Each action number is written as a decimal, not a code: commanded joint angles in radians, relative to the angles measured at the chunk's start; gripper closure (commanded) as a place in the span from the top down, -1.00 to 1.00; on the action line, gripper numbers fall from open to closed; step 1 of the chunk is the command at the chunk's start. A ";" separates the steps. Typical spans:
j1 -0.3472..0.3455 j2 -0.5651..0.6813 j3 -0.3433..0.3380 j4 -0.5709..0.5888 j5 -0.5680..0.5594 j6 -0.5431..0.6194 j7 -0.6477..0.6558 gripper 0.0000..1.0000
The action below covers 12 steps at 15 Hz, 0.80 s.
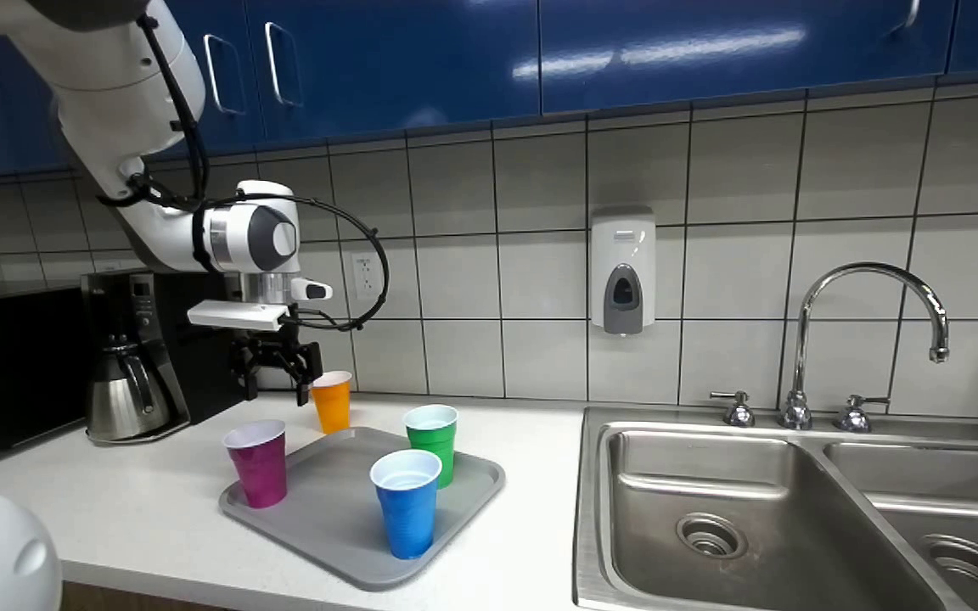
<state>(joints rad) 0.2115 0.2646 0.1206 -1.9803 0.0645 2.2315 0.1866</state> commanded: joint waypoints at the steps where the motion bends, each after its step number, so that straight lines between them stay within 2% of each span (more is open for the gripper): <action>1: -0.007 0.000 0.008 0.002 -0.003 -0.003 0.002 1.00; 12: 0.000 0.087 -0.004 0.124 -0.057 -0.018 -0.006 1.00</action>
<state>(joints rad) 0.2114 0.3059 0.1181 -1.9185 0.0417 2.2353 0.1851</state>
